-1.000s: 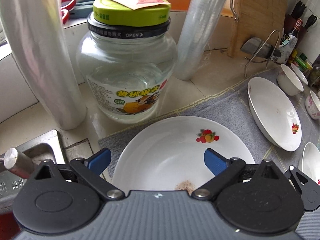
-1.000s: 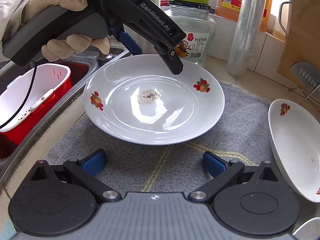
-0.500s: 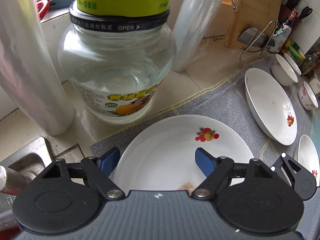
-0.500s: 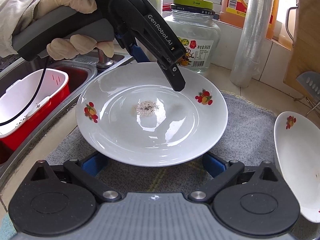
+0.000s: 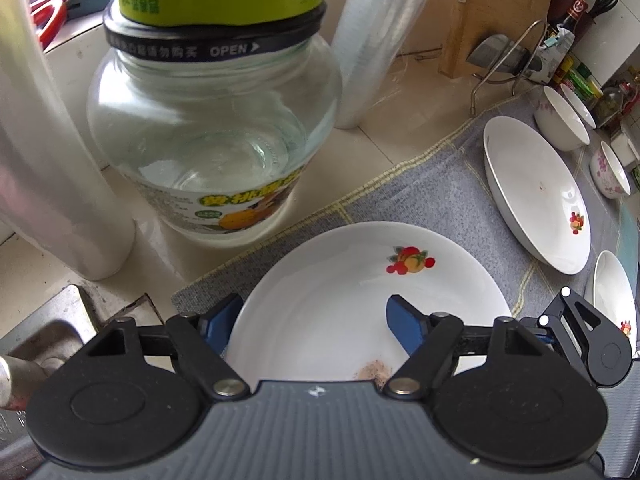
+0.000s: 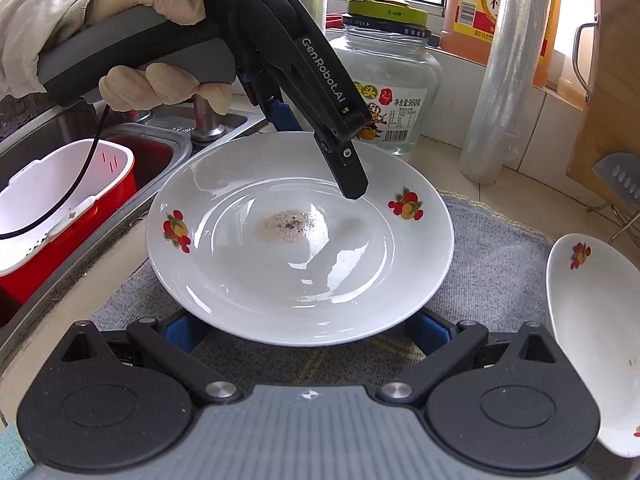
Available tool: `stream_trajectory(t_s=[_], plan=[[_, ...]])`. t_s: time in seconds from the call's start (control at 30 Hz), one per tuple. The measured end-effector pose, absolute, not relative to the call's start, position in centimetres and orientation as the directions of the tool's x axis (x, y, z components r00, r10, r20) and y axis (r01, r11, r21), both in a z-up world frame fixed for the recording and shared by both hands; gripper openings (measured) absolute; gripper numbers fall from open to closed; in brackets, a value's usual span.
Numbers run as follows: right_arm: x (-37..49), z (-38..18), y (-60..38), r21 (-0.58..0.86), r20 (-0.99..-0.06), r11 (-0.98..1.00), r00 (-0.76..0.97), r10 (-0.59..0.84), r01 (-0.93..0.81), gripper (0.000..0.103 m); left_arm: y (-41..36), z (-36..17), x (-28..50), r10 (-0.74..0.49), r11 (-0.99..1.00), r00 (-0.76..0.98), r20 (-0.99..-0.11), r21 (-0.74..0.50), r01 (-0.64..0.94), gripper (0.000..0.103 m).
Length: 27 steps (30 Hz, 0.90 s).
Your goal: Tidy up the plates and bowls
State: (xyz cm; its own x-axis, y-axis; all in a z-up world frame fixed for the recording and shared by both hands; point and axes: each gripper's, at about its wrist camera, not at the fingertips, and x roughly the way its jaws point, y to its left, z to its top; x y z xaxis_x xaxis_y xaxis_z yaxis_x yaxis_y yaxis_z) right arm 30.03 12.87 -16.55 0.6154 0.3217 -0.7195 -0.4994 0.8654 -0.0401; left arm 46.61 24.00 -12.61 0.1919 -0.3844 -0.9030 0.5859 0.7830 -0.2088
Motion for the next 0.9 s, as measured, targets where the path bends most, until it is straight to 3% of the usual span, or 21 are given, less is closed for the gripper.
stream_trajectory(t_s=[0.9], plan=[[28.4, -14.9, 12.9, -0.072, -0.716, 0.859, 0.626, 0.310, -0.507, 0.103, 23.4, -10.7, 43.4, -0.386, 0.757, 0.221, -0.896, -0.170, 0.631, 0.077]])
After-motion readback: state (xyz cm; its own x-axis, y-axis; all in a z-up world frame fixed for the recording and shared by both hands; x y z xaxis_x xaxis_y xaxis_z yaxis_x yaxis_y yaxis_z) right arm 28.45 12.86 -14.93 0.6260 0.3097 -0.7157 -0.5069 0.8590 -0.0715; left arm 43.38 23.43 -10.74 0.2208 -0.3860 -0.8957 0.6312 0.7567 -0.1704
